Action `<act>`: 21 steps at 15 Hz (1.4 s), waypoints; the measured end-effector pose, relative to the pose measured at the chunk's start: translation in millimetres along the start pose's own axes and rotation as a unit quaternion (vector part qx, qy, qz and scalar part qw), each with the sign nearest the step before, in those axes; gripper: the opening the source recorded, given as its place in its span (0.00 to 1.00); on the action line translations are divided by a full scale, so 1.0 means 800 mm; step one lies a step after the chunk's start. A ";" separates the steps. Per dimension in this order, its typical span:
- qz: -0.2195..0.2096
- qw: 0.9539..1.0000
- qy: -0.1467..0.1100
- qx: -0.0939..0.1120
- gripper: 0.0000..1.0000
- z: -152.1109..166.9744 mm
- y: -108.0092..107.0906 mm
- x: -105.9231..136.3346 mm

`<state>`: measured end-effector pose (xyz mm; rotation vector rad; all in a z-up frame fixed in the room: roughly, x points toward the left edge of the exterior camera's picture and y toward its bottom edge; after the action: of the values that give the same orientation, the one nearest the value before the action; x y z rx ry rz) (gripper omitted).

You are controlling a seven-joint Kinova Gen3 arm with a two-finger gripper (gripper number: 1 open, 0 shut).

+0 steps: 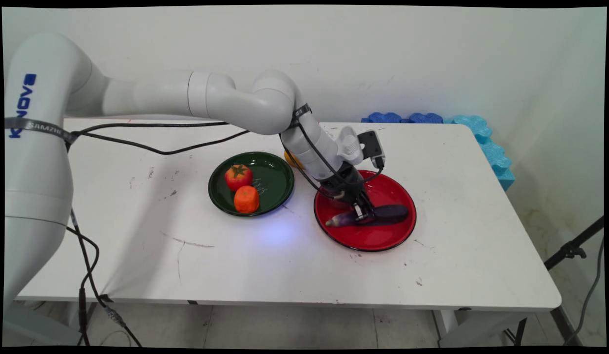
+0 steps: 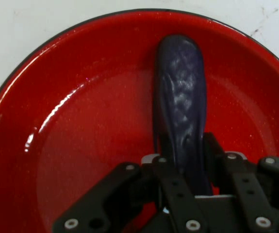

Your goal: Place the picked object on the table

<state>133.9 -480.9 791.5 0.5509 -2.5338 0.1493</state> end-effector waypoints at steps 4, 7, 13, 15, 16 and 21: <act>0.003 1.000 0.001 0.001 0.00 -0.003 0.002 0.000; 0.001 1.000 0.005 0.004 0.00 -0.011 0.004 0.007; 0.002 1.000 0.026 0.016 0.00 -0.064 0.014 0.042; 0.006 0.999 0.033 0.019 0.00 -0.085 0.018 0.051; 0.008 0.999 0.036 0.021 0.00 -0.096 0.021 0.054; 0.024 0.999 0.041 0.021 0.00 -0.146 0.041 0.049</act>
<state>146.3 -439.7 911.9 0.4903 -2.4700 0.2374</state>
